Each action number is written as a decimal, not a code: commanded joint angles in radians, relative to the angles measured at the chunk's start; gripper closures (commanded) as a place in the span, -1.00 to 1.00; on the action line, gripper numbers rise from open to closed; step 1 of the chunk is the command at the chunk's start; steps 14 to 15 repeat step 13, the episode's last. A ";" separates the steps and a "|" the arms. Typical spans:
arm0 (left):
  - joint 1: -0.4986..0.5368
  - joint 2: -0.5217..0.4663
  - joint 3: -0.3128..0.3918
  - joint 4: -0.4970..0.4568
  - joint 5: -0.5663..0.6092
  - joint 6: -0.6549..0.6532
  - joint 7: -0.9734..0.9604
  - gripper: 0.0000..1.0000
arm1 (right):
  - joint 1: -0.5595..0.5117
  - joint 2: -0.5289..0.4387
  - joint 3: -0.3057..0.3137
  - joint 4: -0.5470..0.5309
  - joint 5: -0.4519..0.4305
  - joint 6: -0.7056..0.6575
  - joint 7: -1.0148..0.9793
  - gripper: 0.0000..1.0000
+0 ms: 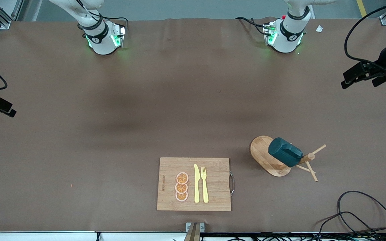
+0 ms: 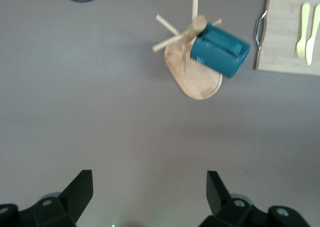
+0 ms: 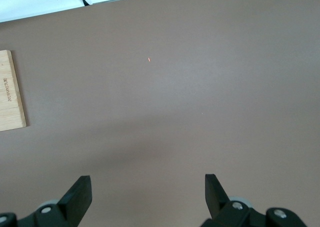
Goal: Pass cup and hang on rack
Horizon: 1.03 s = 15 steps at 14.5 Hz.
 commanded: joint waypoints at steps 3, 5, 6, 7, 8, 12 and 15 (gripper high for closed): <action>0.026 -0.165 -0.036 -0.229 -0.017 0.086 0.062 -1.00 | -0.021 -0.010 0.015 -0.005 -0.011 -0.002 -0.003 -1.00; 0.030 -0.167 -0.064 -0.225 -0.003 0.080 0.062 -1.00 | -0.019 -0.010 0.015 -0.005 -0.011 -0.002 -0.003 -1.00; 0.030 -0.156 -0.076 -0.209 0.000 0.080 0.060 -1.00 | -0.019 -0.010 0.015 -0.005 -0.011 -0.002 -0.003 -1.00; 0.030 -0.144 -0.076 -0.191 0.002 0.080 0.062 -1.00 | -0.019 -0.010 0.015 -0.005 -0.011 -0.002 -0.001 -1.00; 0.030 -0.142 -0.076 -0.185 0.002 0.080 0.059 -1.00 | -0.021 -0.008 0.015 -0.005 -0.011 -0.002 -0.001 -1.00; 0.030 -0.141 -0.076 -0.165 0.005 0.077 0.059 -1.00 | -0.021 -0.008 0.013 -0.005 -0.011 -0.002 -0.003 -1.00; 0.030 -0.142 -0.076 -0.165 0.006 0.075 0.057 -1.00 | -0.021 -0.008 0.013 -0.005 -0.011 -0.003 -0.003 -1.00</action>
